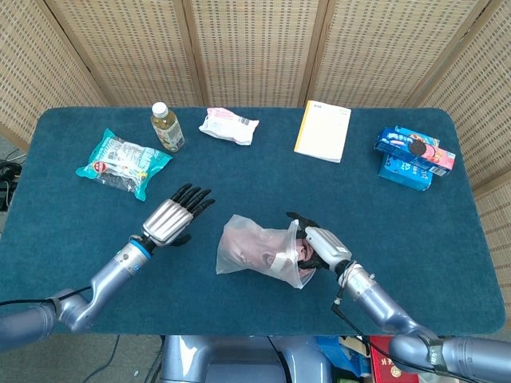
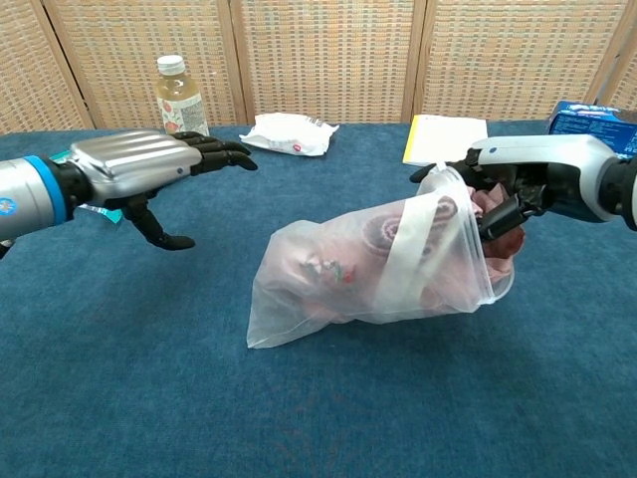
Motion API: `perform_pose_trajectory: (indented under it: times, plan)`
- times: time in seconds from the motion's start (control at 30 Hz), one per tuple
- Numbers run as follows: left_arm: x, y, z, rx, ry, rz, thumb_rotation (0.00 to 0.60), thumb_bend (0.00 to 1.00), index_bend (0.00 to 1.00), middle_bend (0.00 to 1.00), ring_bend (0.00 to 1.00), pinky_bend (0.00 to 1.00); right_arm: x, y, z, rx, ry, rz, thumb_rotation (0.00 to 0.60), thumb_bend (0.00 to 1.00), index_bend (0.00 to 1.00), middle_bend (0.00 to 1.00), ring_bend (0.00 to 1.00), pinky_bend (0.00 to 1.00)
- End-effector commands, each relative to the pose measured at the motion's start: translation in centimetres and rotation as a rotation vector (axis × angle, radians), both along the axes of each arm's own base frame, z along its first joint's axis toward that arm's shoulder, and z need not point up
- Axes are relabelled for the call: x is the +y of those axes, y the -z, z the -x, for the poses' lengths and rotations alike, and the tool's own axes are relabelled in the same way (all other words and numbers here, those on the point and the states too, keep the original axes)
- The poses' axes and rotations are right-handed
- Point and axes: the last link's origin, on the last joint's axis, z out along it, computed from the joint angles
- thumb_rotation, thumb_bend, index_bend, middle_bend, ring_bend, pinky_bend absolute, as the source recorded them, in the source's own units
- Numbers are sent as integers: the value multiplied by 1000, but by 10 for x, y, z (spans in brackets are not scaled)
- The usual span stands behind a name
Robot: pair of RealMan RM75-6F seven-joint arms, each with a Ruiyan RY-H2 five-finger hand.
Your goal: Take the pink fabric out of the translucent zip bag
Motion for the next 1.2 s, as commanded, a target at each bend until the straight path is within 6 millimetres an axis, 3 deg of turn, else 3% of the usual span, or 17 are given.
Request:
perform_pose_trajectory:
  times: [0.03,0.27,0.43,0.53,0.87,1.2]
  plan:
    - [8,21,-13,65,52,18,600,296,60,0,0,0,1,0,0,0,-1,-3,600,700,777,0,0,0]
    - [15,54,-36,129,111,16,600,324,61,0,0,0,2,1,2,5,-12,-11,600,700,777,0,0,0]
    - [15,71,-49,148,143,6,600,465,107,0,0,0,2,1,5,12,-16,-16,600,700,777,0,0,0]
    - [17,74,-52,156,152,-3,600,538,150,0,0,0,3,1,5,11,-16,-18,600,700,777,0,0,0]
    - [23,81,-53,177,125,-10,600,544,223,0,0,0,3,-1,2,9,-34,-17,600,703,777,0,0,0]
    - [24,84,-54,124,101,-19,600,543,507,0,0,0,4,-1,2,7,-33,-13,600,710,777,0,0,0]
